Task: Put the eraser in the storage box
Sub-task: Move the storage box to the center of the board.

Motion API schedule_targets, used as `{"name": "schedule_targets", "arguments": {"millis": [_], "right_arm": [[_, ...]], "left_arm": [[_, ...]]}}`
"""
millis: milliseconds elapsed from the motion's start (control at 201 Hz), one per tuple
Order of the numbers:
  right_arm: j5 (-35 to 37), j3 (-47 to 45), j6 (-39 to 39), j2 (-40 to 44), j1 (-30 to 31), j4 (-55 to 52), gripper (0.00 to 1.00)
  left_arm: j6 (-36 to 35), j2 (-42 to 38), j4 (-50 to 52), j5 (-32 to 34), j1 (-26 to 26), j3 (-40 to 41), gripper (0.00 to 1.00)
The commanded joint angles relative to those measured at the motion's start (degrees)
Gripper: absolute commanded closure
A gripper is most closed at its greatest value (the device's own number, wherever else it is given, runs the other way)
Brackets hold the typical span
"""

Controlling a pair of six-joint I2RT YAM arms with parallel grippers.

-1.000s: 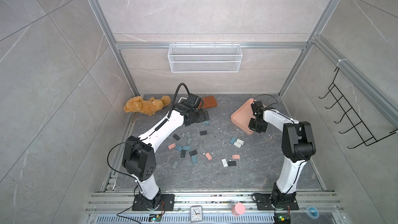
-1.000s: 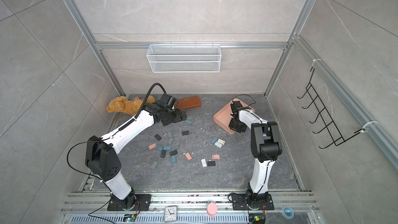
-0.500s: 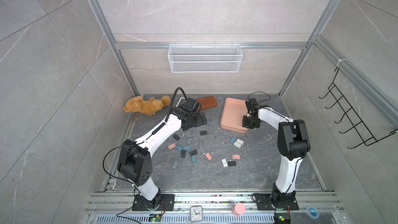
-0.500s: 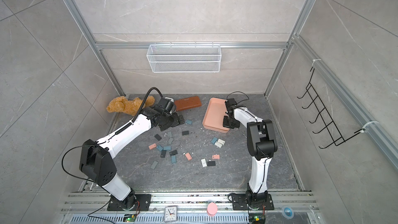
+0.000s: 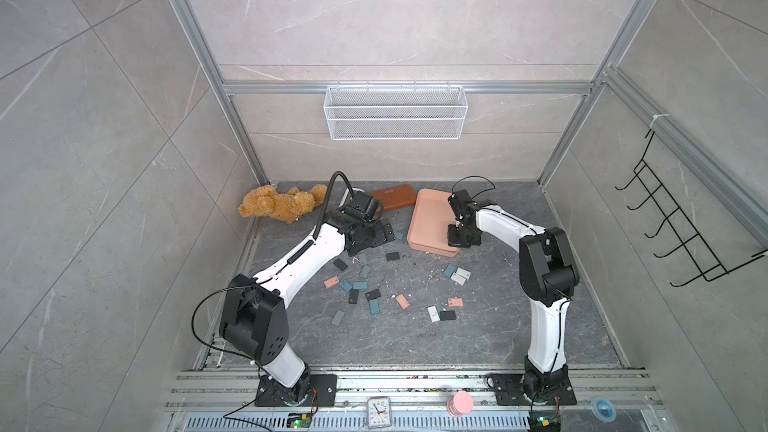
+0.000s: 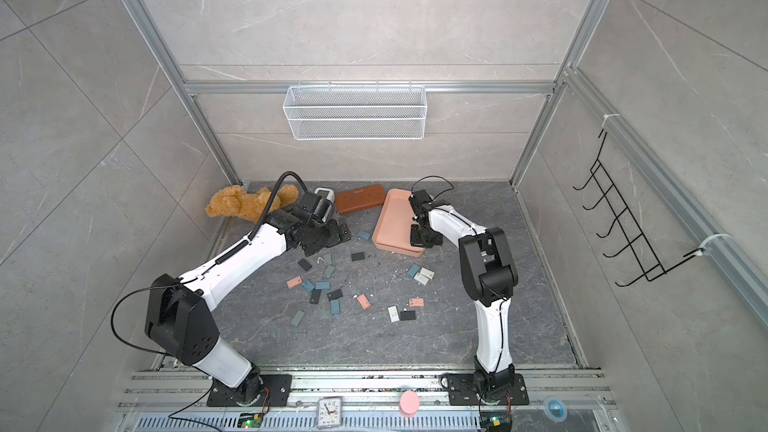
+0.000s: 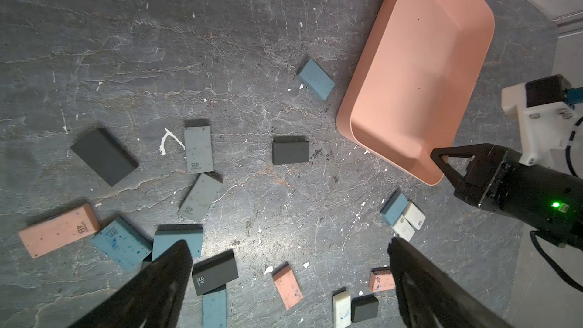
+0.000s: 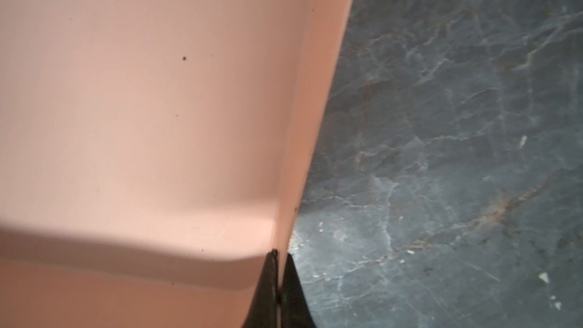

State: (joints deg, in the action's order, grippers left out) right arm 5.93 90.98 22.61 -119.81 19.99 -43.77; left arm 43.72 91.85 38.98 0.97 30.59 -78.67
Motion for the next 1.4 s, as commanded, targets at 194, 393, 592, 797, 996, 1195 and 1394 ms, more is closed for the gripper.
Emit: {"name": "schedule_targets", "arguments": {"millis": [194,393,592,797,996,1195,1394], "right_arm": [[1.62,-3.76,1.54,0.58,4.72,-3.07,1.0],[1.44,-9.6,3.7,5.19,6.53,-2.02,1.0],[1.62,-15.84,5.58,9.6,8.87,-0.85,1.0],[0.54,-21.62,5.62,12.67,11.66,1.77,1.0],[-1.83,-24.3,3.91,14.76,14.32,4.5,1.0],[-3.2,-21.18,2.92,11.69,17.61,4.46,1.0],[-3.91,-16.36,1.15,8.32,19.93,3.44,1.0]], "left_arm": [[2.54,-6.04,-0.33,-1.14,-2.82,4.28,0.0],[3.02,-7.63,-1.11,-1.64,-4.97,6.14,0.0],[3.59,-8.05,-2.09,-2.81,-6.42,6.8,0.0],[3.9,-7.55,-2.36,-3.94,-6.49,6.96,0.0],[3.32,-7.65,-2.13,-4.04,-6.61,6.65,0.0],[3.3,-7.74,-1.82,-4.31,-7.09,6.63,0.01],[3.56,-7.83,-1.89,-4.39,-7.39,6.82,0.0]]}}
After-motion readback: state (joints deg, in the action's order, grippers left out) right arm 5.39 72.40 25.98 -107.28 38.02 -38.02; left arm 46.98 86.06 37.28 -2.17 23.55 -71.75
